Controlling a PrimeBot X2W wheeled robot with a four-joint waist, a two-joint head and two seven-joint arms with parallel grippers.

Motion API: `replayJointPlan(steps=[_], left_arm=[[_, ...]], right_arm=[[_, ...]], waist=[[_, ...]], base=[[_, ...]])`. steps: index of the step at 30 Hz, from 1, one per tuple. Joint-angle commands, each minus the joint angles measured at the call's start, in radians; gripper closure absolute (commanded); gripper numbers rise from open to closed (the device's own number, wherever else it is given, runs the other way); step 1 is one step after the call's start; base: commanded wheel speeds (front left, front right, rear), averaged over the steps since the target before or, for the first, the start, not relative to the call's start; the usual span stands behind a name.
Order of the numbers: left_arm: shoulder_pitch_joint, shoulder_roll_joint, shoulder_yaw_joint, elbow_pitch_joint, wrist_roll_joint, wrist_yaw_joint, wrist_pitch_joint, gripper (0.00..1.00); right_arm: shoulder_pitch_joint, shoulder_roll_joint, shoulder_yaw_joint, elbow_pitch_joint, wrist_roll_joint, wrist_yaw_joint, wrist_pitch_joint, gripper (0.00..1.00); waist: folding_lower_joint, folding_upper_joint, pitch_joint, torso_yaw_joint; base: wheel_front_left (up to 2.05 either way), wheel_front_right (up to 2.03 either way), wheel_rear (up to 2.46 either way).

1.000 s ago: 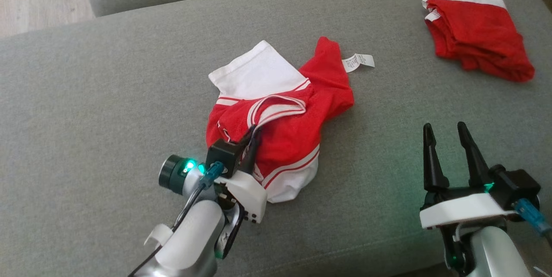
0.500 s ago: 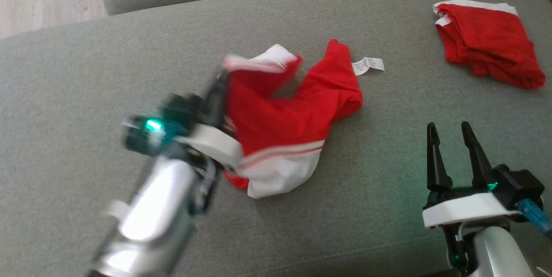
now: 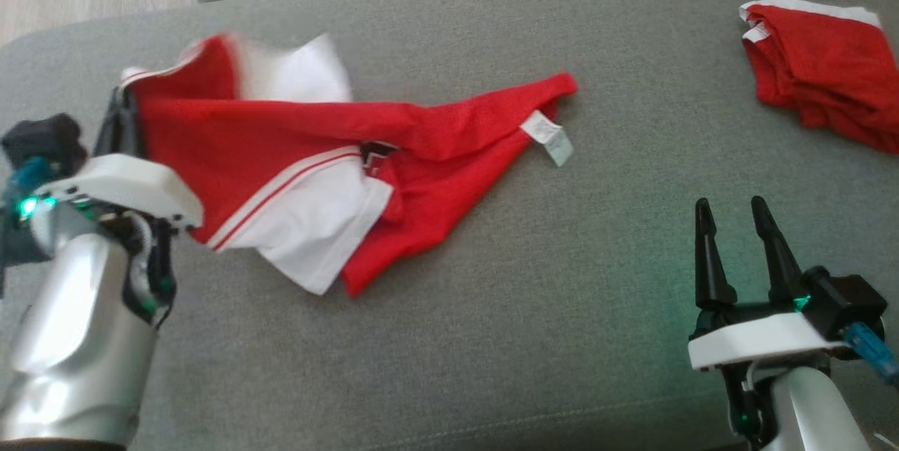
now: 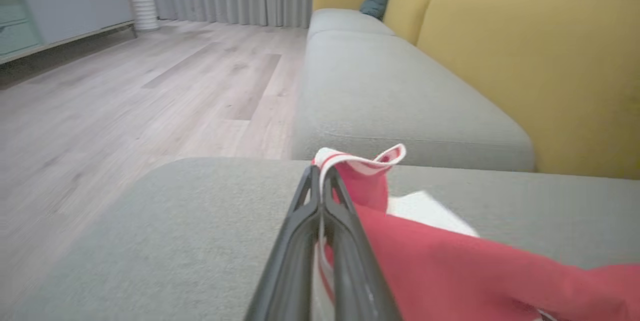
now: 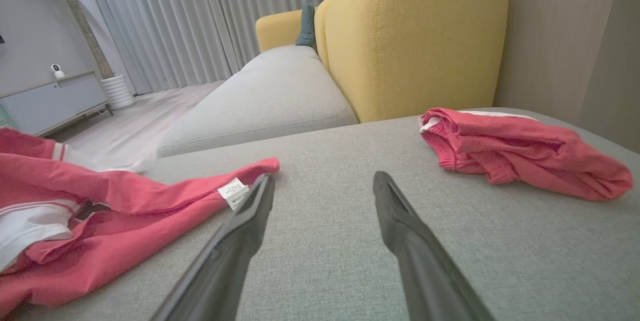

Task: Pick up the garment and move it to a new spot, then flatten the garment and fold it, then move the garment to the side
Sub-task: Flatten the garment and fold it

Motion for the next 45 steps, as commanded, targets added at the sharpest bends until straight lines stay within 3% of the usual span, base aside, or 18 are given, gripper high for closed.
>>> replayJointPlan(steps=[1,2,3,5,13,23,34,45], left_arm=[[-0.056,0.042,0.044,-0.029,-0.003,0.006,-0.002,1.00],[-0.051,0.045,0.051,-0.021,-0.010,0.007,-0.003,1.00],[-0.044,0.043,0.059,-0.016,-0.020,0.007,-0.006,0.81],[-0.027,0.038,0.066,-0.007,-0.036,0.003,-0.009,0.00],[0.028,0.028,0.072,-0.010,-0.050,-0.002,-0.045,0.00],[0.114,0.025,0.075,-0.135,-0.047,-0.007,-0.078,0.00],[0.290,-0.046,-0.003,-0.321,-0.050,-0.011,-0.080,0.00],[0.418,-0.114,-0.033,-0.392,-0.035,-0.013,-0.092,0.00]], right_arm=[[-0.044,-0.005,0.027,-0.028,0.008,-0.001,-0.014,0.00],[-0.044,-0.005,0.029,-0.027,0.008,-0.001,-0.014,0.00],[-0.044,-0.005,0.030,-0.025,0.007,-0.001,-0.014,0.00],[-0.044,-0.005,0.031,-0.022,0.006,-0.001,-0.014,0.00],[-0.039,-0.005,0.031,-0.012,-0.004,-0.001,-0.014,0.00],[-0.020,-0.005,0.029,-0.012,-0.012,-0.001,-0.014,0.00],[-0.012,-0.005,0.034,-0.012,-0.016,-0.001,-0.014,0.00],[-0.007,-0.005,0.016,-0.013,-0.028,-0.001,-0.014,0.00]], waist=[[0.0000,0.0000,0.001,0.001],[0.0000,0.0000,0.001,0.002],[0.0000,0.0000,0.001,0.004],[0.0000,0.0000,-0.002,0.007],[0.0000,0.0000,-0.025,0.021],[0.0000,0.0000,-0.062,0.050],[0.0000,0.0000,-0.077,0.069],[0.0000,0.0000,-0.097,0.078]], base=[[0.00,0.00,0.00],[0.00,0.00,0.00],[0.00,0.00,0.00],[0.00,0.00,0.00],[0.00,0.00,0.00],[0.00,0.00,0.00],[0.00,0.00,0.00],[0.00,0.00,0.00]])
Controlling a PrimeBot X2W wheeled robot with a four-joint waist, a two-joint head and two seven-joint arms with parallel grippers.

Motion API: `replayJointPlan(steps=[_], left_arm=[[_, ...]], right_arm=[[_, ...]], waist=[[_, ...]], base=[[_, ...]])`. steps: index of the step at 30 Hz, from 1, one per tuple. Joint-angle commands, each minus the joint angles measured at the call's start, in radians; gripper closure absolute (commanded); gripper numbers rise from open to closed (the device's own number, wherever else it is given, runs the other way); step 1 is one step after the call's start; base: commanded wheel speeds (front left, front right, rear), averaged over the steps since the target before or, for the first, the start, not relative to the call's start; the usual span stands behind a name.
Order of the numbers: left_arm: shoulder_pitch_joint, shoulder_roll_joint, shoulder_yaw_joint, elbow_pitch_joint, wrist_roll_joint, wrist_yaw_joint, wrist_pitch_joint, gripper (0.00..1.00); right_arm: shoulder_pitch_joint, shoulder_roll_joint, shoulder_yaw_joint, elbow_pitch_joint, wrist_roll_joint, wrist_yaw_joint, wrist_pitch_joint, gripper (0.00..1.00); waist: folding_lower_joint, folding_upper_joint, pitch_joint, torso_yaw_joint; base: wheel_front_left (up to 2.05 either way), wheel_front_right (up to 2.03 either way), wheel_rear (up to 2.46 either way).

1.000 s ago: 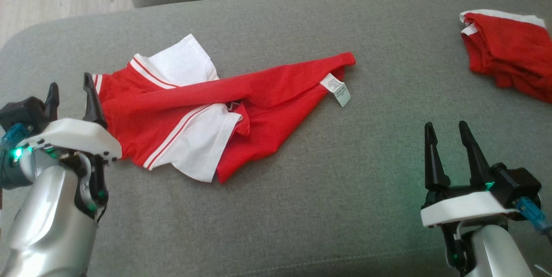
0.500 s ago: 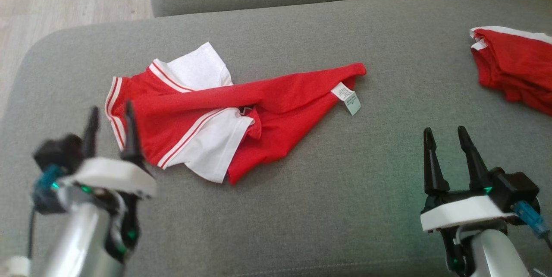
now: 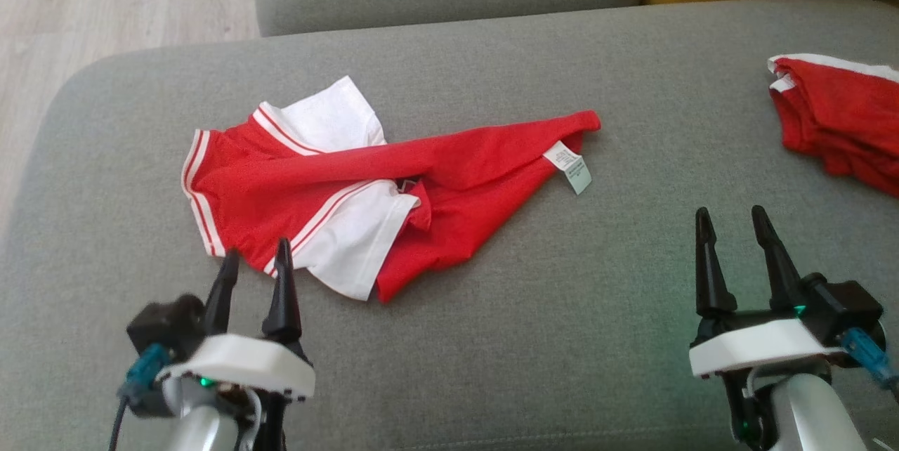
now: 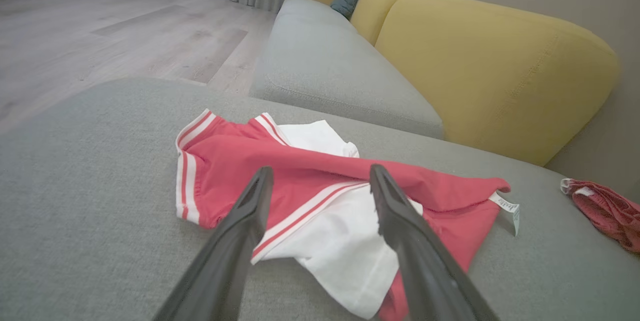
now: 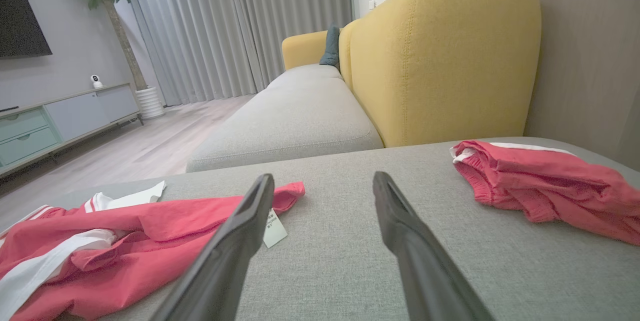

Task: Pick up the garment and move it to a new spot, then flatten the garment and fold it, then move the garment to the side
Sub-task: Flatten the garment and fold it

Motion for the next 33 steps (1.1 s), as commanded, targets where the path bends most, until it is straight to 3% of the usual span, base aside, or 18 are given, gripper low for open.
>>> replayJointPlan(steps=[1,21,33], left_arm=[[-0.013,0.007,0.031,-0.037,0.014,-0.007,-0.012,0.00],[0.041,-0.027,0.010,-0.015,0.057,-0.027,-0.003,0.00],[-0.046,-0.088,-0.018,0.188,-0.057,-0.093,0.105,0.00]], right_arm=[[-0.012,-0.005,0.020,-0.031,-0.010,-0.001,-0.014,0.00],[-0.011,-0.005,0.023,-0.030,-0.012,-0.001,-0.014,0.00],[-0.038,-0.005,0.033,-0.031,-0.002,-0.001,-0.014,0.00]], waist=[[0.0000,0.0000,-0.008,0.006],[0.0000,0.0000,-0.017,0.019],[0.0000,0.0000,0.036,-0.022]], base=[[0.00,0.00,0.00],[0.00,0.00,0.00],[0.00,0.00,0.00]])
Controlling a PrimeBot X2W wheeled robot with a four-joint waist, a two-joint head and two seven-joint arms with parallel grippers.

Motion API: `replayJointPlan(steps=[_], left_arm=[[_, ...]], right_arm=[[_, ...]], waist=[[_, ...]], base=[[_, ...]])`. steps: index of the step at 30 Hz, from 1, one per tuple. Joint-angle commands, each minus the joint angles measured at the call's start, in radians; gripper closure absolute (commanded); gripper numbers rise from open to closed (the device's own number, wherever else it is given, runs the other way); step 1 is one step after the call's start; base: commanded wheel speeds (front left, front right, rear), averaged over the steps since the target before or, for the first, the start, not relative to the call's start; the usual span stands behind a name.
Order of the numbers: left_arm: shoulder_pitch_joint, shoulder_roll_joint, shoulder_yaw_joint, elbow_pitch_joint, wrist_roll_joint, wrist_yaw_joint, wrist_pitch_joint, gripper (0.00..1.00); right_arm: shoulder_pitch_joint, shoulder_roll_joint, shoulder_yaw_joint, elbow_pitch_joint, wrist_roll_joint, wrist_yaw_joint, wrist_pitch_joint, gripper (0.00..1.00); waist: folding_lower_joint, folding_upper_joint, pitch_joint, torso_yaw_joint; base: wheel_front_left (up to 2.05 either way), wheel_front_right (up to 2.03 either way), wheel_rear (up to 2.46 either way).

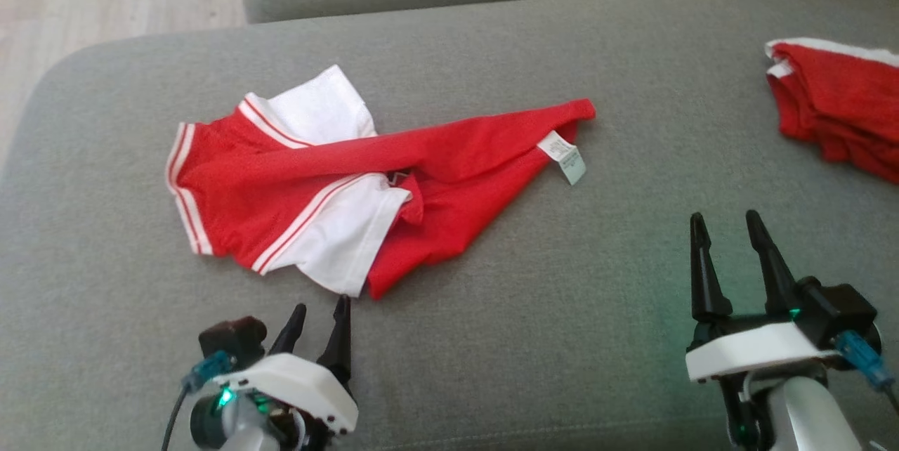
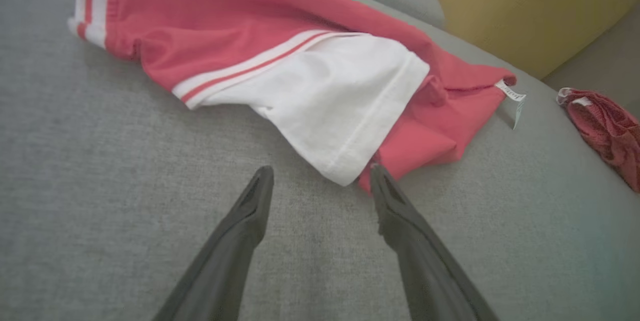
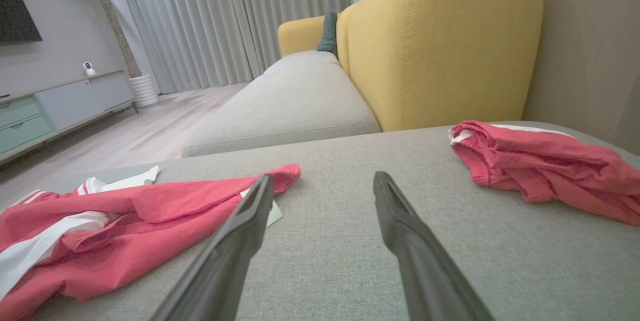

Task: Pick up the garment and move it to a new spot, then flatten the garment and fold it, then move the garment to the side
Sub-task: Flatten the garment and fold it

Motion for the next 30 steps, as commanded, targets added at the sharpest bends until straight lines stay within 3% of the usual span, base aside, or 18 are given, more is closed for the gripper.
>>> replayJointPlan(steps=[1,12,20,21,22,23,24,25,30], left_arm=[[-0.062,-0.003,0.039,-0.002,-0.013,-0.008,-0.001,0.00],[-0.148,-0.021,0.070,0.159,-0.069,-0.024,-0.019,0.00],[-0.186,-0.030,0.059,0.207,-0.099,-0.081,-0.043,0.00],[-0.187,-0.031,0.058,0.210,-0.104,-0.087,-0.046,0.14],[-0.189,-0.032,0.056,0.213,-0.105,-0.089,-0.049,0.44],[-0.191,-0.032,0.055,0.217,-0.105,-0.090,-0.051,0.57],[-0.193,-0.033,0.053,0.218,-0.106,-0.094,-0.056,0.84],[-0.196,-0.033,0.051,0.218,-0.106,-0.101,-0.062,1.00],[-0.202,-0.036,0.057,0.215,-0.108,-0.113,-0.090,1.00]], right_arm=[[-0.050,-0.005,0.026,-0.034,0.005,-0.001,-0.014,0.00],[-0.064,-0.005,0.024,-0.035,0.008,-0.001,-0.014,0.00],[-0.066,-0.005,0.021,-0.037,0.009,-0.001,-0.014,0.00],[-0.066,-0.005,0.020,-0.037,0.009,-0.001,-0.014,0.00],[-0.066,-0.005,0.019,-0.036,0.009,-0.001,-0.014,0.00],[-0.067,-0.005,0.018,-0.035,0.009,-0.001,-0.014,0.00],[-0.067,-0.005,0.017,-0.034,0.009,-0.001,-0.014,0.00],[-0.068,-0.005,0.017,-0.033,0.009,-0.001,-0.014,0.00],[-0.068,-0.005,0.014,-0.033,0.009,-0.001,-0.014,0.00]], waist=[[0.0000,0.0000,0.014,-0.016],[0.0000,0.0000,0.052,-0.060],[0.0000,0.0000,0.063,-0.074],[0.0000,0.0000,0.063,-0.074],[0.0000,0.0000,0.063,-0.073],[0.0000,0.0000,0.063,-0.072],[0.0000,0.0000,0.063,-0.071],[0.0000,0.0000,0.064,-0.070],[0.0000,0.0000,0.063,-0.058]], base=[[0.00,0.00,0.00],[0.00,0.00,0.00],[0.00,0.00,0.00],[0.00,0.00,0.00],[0.00,0.00,0.00],[0.00,0.00,0.00],[0.00,0.00,0.00],[0.00,0.00,0.00],[0.00,0.00,0.00]])
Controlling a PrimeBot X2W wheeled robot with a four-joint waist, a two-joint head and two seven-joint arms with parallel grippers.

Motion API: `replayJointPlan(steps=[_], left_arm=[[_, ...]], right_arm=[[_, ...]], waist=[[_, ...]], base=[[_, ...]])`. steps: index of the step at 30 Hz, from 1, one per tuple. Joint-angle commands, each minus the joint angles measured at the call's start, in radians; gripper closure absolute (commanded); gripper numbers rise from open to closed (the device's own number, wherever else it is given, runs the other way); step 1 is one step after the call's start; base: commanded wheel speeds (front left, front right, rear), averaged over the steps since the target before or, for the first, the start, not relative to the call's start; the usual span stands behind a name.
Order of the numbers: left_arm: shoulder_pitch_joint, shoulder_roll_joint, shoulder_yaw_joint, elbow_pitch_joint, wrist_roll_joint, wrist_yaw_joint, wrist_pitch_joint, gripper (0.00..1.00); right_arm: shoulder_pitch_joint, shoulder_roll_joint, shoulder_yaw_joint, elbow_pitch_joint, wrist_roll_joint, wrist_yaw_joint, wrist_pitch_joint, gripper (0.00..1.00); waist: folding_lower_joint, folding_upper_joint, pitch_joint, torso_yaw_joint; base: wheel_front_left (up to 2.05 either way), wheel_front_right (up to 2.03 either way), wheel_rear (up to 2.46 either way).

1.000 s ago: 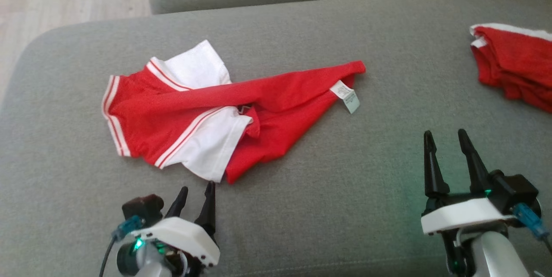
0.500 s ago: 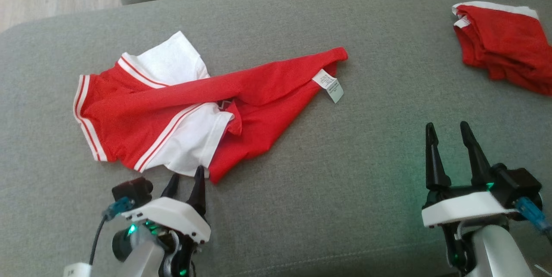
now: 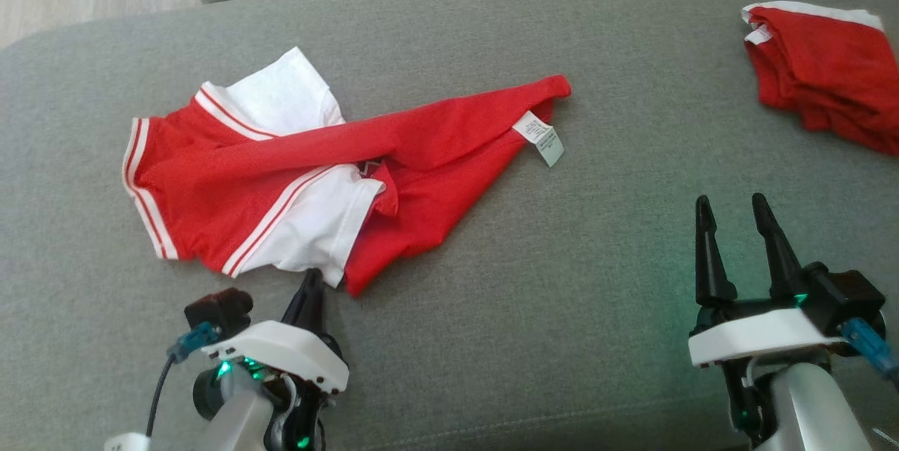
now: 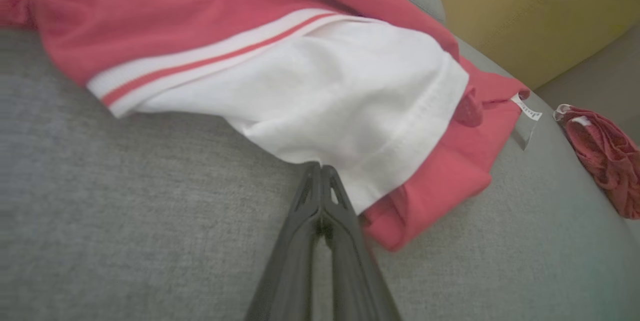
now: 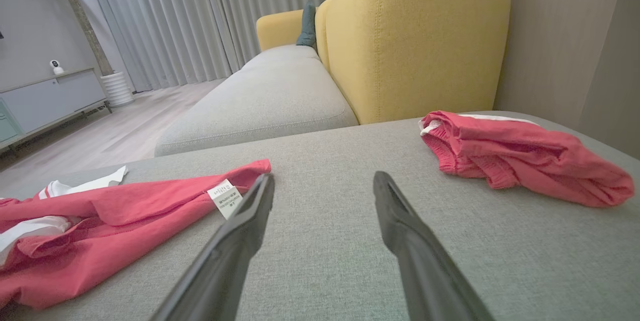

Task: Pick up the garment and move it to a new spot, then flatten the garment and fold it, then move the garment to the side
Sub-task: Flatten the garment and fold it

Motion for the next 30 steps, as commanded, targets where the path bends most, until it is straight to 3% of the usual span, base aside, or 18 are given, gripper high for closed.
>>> replayJointPlan(steps=[1,12,21,29,30], left_arm=[[-0.044,0.003,0.033,-0.029,-0.005,-0.009,-0.017,1.00],[0.029,0.021,0.035,-0.121,0.010,-0.019,-0.035,1.00],[0.214,0.087,0.048,-0.259,-0.002,0.032,0.004,1.00],[0.225,0.096,0.049,-0.237,-0.002,0.059,0.023,1.00],[0.221,0.094,0.048,-0.224,-0.002,0.061,0.021,0.90]], right_arm=[[-0.034,-0.005,0.021,-0.031,0.001,-0.001,-0.014,0.00],[-0.024,-0.005,0.021,-0.029,-0.003,-0.001,-0.014,0.00],[-0.009,-0.005,0.019,-0.025,-0.007,-0.001,-0.014,0.00],[-0.010,-0.005,0.033,-0.018,-0.003,-0.001,-0.014,0.00],[-0.010,-0.005,0.037,-0.016,-0.003,-0.001,-0.014,0.00]], waist=[[0.0000,0.0000,-0.001,0.006],[0.0000,0.0000,-0.020,0.039],[0.0000,0.0000,-0.036,0.068],[0.0000,0.0000,-0.048,0.073],[0.0000,0.0000,-0.053,0.070]], base=[[0.00,0.00,0.00],[0.00,0.00,0.00],[0.00,0.00,0.00],[0.00,0.00,0.00],[0.00,0.00,0.00]])
